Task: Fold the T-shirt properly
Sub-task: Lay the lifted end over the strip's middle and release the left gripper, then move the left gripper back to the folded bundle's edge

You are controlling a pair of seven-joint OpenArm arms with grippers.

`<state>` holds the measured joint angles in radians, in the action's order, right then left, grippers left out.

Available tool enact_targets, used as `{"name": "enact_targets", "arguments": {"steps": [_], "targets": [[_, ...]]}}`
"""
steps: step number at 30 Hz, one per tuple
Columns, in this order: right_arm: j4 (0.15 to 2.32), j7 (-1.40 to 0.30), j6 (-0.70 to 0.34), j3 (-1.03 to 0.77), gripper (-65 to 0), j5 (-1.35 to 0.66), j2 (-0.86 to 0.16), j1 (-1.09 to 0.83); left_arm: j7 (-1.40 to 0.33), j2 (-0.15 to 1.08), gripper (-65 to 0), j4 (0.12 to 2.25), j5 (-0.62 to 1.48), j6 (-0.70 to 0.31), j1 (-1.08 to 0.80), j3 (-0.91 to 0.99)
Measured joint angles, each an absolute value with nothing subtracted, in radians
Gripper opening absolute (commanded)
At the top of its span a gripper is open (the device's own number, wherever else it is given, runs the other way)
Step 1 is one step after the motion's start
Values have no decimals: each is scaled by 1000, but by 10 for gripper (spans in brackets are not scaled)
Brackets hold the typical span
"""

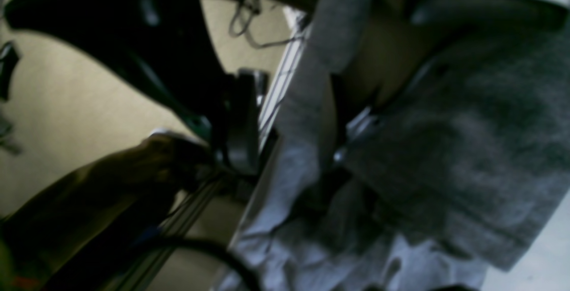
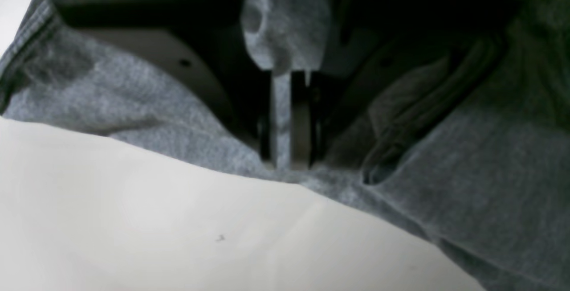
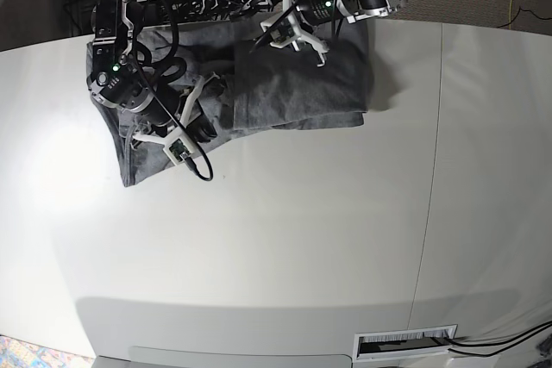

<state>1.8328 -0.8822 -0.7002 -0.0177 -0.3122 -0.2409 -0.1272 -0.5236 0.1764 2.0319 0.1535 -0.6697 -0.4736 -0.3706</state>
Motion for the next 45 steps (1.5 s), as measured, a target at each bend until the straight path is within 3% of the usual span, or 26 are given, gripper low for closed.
{"name": "enact_targets", "arguments": {"steps": [3, 7, 9, 14, 20, 33, 38, 45], "targets": [[1833, -882, -700, -18, -593, -312, -241, -127, -548, 180, -457, 2033, 2, -621, -474, -373], [1833, -883, -700, -18, -593, -312, -241, -127, -560, 186, -649, 2029, -176, -528, -455, -373], [1833, -896, -700, -18, -593, -311, -241, -127, -551, 189, -650, 2028, -186, -488, -435, -364], [1833, -914, -700, -18, -593, -312, -250, -128, -542, 205, -650, 2024, -181, -495, -434, -269], [1860, -960, -700, -18, -593, -311, -304, -128, -495, 204, -650, 1946, -23, -499, -429, -133], [1913, -1017, -701, -15, -593, -312, -453, -216, -364, 194, -650, 1642, 67, -516, -230, -136], [1903, -921, -701, -15, -593, -184, -462, -216, -358, 192, -650, 1602, 53, -516, -181, -136], [1874, -854, -701, -15, -593, -194, -463, -210, -291, 226, -650, 1506, 19, -479, -96, -139]]}}
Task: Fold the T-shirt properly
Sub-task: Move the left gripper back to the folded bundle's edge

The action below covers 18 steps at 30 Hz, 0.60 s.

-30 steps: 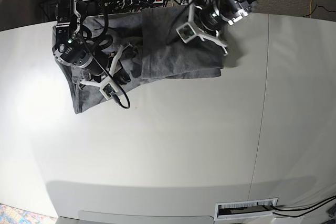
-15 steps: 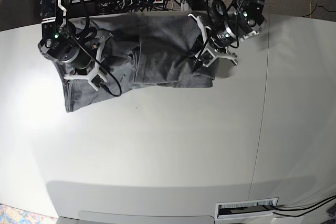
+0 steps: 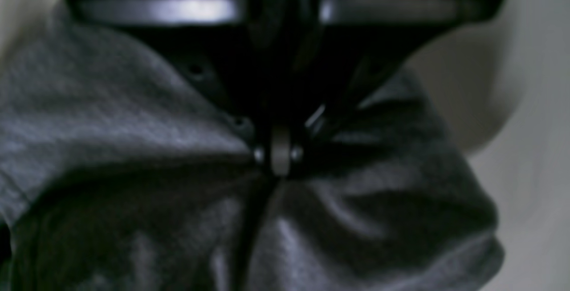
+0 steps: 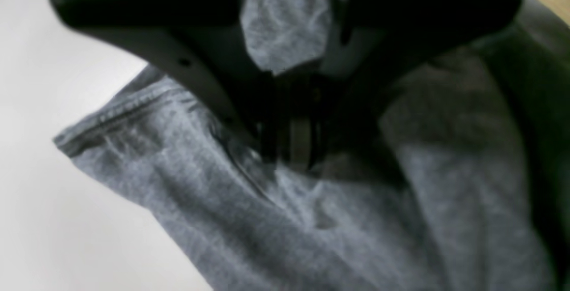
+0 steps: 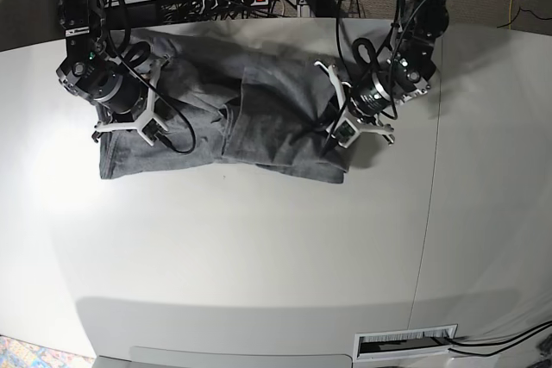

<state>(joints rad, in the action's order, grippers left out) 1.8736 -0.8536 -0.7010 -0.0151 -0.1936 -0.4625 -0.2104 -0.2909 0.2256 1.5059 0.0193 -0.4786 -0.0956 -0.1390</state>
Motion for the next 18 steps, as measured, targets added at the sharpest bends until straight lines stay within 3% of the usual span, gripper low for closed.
{"name": "enact_targets", "arguments": {"steps": [4, 9, 15, 18], "targets": [[1874, -855, -705, -80, -593, -337, -459, -211, -277, 274, -650, 1446, 39, -476, -42, -116], [1875, -910, -701, -307, -591, -568, -443, -205, -273, 335, -650, 1439, 37, -460, -29, -109], [1869, -992, -698, -425, -426, -639, -447, -225, -279, 377, -650, 1439, 62, -460, -27, -107], [1809, -984, -701, -424, -416, -661, -446, -225, -280, 377, -650, 1438, 63, -477, -27, -104]]}}
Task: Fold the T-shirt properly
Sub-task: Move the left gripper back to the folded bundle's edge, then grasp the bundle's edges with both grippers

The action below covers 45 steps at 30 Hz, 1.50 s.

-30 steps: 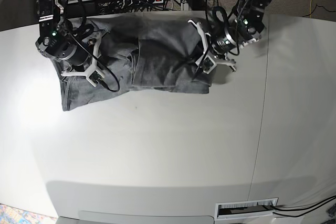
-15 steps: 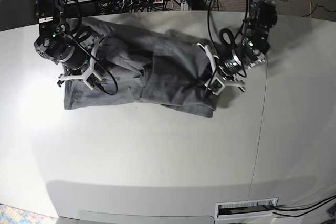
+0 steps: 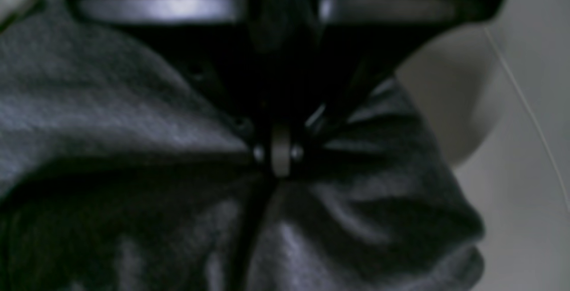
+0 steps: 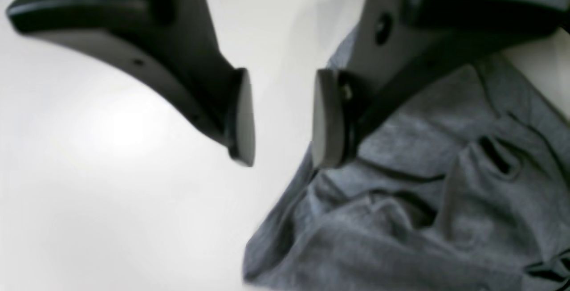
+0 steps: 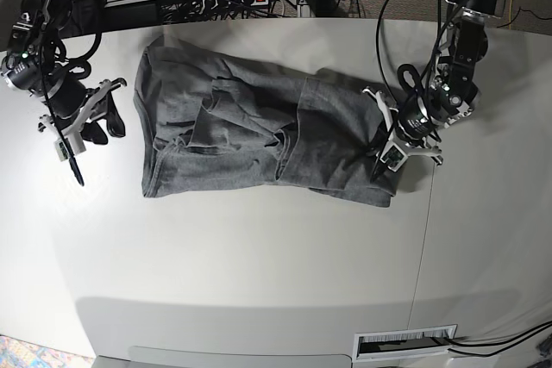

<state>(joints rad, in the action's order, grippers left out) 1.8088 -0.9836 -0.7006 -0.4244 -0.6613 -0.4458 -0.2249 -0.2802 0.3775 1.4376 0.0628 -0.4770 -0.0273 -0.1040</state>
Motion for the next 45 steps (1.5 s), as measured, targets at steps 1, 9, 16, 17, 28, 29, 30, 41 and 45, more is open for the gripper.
{"name": "enact_targets", "arguments": {"steps": [1, 9, 16, 17, 28, 29, 30, 41, 45], "targets": [[1783, -987, -700, -425, -413, -678, -446, -224, -286, 377, -650, 1438, 66, -490, -26, -103], [1552, -1122, -698, -425, -413, -922, -437, -108, -306, 380, -650, 1437, 99, -505, -23, -102], [1411, -1182, -696, -393, -413, -1006, -438, -42, -306, 380, -650, 1437, 99, -505, -24, -102], [1394, -1195, -696, -373, -413, -1014, -438, -33, -306, 380, -650, 1437, 99, -505, -24, -102], [1239, -1203, -697, -126, -413, -1031, -438, 106, -301, 379, -650, 1437, 99, -505, -28, -102], [1235, -1201, -697, -123, -413, -1034, -434, 109, -300, 379, -650, 1437, 99, -505, -28, -102], [1234, -1199, -697, -123, -413, -1034, -426, 109, -301, 379, -650, 1437, 99, -505, -28, -102], [1235, -1295, -700, -124, -544, -1057, -321, 122, -301, 374, -650, 1437, 100, -505, -30, -100], [1234, -1401, -696, -140, -650, -1101, -316, 136, -324, 374, -650, 1436, 157, -552, -29, -95]]}}
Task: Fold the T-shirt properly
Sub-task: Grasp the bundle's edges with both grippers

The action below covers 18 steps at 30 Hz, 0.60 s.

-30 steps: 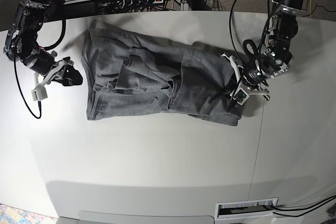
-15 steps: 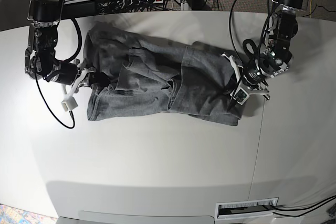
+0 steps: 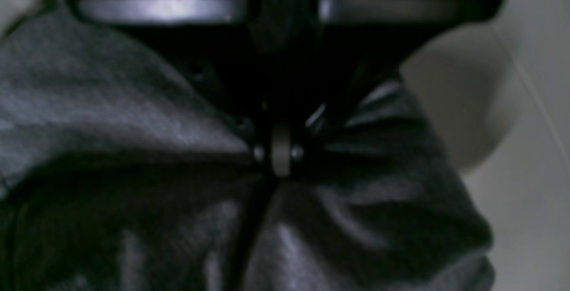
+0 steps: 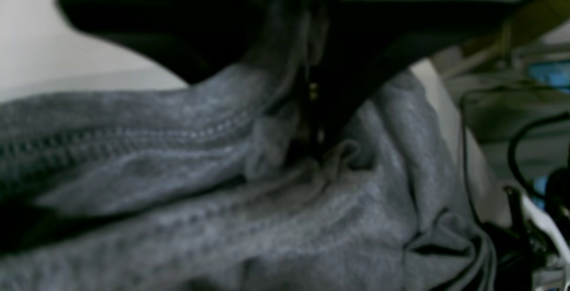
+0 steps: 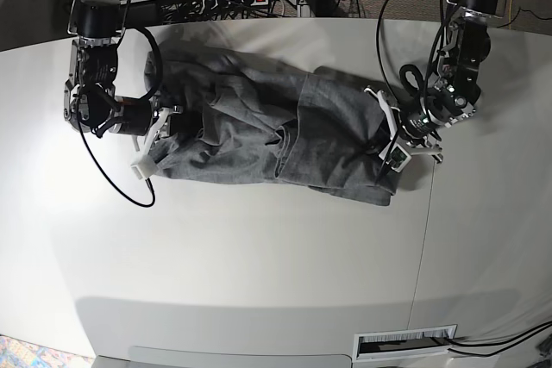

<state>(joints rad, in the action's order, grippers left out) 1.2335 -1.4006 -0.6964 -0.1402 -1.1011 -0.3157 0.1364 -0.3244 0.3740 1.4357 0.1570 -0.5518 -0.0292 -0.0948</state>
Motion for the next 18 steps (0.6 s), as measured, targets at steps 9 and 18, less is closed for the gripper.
{"name": "enact_targets", "arguments": {"steps": [9, 18], "targets": [[1370, -1413, -697, -308, -650, -1135, -330, 146, -360, 292, -650, 1436, 189, -574, -37, -91], [1502, -1417, -697, -326, -650, -1144, -456, 96, -442, 173, -650, 1431, 286, -656, -67, -97]]}}
